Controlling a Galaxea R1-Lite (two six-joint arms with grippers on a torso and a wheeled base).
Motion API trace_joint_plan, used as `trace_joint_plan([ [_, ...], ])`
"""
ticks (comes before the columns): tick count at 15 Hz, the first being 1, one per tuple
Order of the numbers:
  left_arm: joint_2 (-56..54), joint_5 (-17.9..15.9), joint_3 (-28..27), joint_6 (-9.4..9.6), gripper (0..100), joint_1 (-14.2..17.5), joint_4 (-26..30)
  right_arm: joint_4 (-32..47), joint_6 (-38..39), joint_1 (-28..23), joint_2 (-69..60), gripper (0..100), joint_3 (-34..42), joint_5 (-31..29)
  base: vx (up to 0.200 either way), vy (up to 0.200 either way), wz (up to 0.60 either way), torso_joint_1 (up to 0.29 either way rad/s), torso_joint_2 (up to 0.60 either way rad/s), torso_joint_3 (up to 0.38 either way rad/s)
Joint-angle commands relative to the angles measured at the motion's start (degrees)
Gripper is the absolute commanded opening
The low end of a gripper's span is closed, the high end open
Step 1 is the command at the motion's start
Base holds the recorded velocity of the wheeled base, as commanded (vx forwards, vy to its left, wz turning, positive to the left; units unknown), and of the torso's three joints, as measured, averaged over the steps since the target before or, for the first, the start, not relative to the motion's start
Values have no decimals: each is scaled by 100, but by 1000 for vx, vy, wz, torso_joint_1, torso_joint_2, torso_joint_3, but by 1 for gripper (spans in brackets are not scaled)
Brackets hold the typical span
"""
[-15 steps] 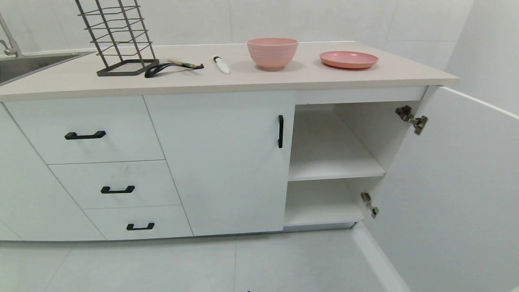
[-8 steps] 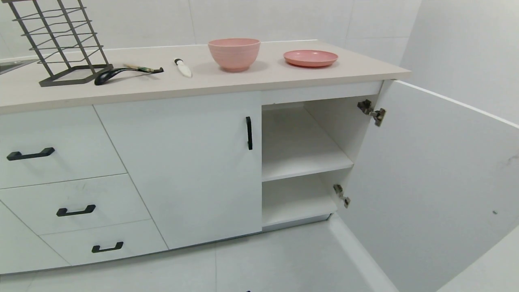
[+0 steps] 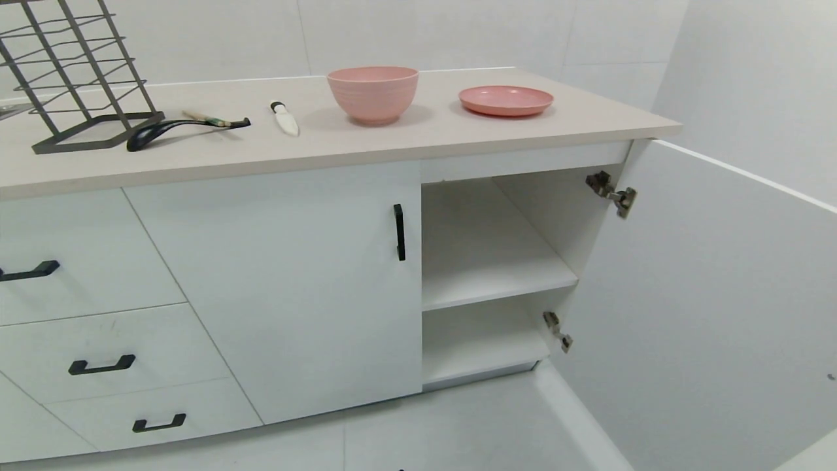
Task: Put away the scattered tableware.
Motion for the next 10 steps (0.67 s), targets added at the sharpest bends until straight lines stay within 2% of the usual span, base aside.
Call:
trace_joint_plan([
  [1,18,3,0,-8,100,1,-6,-4,-2,0,-2,100,0,2,200,0,0,-2,2,7],
  [4,18,-6,0,-43,100,1,-6,-4,-2,0,-2,100,0,2,200,0,0,5,1,1],
  [10,18,-6,0,-43,100,1,-6,-4,7,0,-2,100,-9,-33,0,0,0,0,0,0],
])
